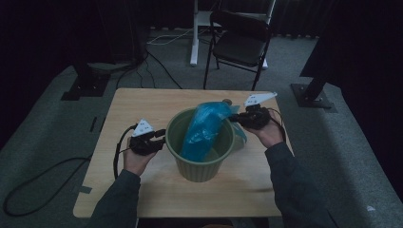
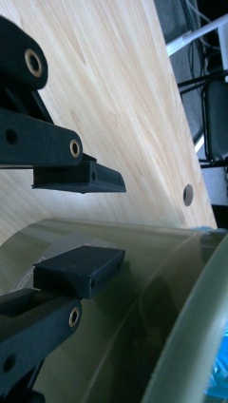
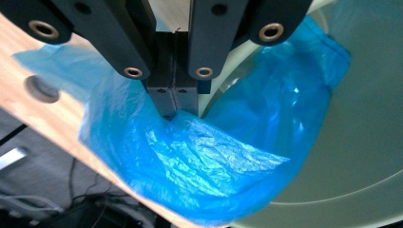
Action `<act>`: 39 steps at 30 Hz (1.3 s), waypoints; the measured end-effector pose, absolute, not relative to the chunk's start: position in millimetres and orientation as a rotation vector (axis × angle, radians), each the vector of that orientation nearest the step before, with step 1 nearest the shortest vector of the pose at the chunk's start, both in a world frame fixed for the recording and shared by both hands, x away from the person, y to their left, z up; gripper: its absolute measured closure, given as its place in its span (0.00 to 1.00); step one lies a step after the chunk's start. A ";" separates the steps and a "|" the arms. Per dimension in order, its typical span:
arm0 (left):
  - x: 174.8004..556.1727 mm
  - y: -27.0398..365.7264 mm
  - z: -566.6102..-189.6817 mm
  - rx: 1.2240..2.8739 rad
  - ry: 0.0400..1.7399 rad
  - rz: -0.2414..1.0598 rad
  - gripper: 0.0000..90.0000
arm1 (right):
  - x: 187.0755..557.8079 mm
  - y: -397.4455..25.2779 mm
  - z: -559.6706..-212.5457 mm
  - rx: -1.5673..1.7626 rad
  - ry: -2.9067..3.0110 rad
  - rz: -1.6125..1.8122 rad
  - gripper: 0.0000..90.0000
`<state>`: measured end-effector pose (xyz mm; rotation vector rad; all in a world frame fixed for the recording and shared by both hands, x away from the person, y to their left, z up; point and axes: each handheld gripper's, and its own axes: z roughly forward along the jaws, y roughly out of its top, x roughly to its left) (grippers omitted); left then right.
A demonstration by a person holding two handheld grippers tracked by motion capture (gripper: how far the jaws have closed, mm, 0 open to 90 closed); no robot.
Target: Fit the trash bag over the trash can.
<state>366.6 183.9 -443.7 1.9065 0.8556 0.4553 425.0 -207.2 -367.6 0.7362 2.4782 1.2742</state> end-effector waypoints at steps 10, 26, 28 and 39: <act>361.4 209.1 -422.0 1.816 0.895 0.503 0.67 | 415.8 -203.6 -338.5 0.663 2.427 1.336 1.00; 344.7 187.8 -366.6 1.838 0.744 0.555 0.59 | 400.7 -175.7 -316.4 0.516 2.459 1.331 1.00; 344.9 181.2 -362.2 1.850 0.723 0.555 0.58 | 400.3 -173.1 -312.9 0.505 2.461 1.334 1.00; 349.3 144.7 -350.1 1.900 0.617 0.488 0.54 | 398.6 -153.1 -318.8 0.461 2.527 1.295 1.00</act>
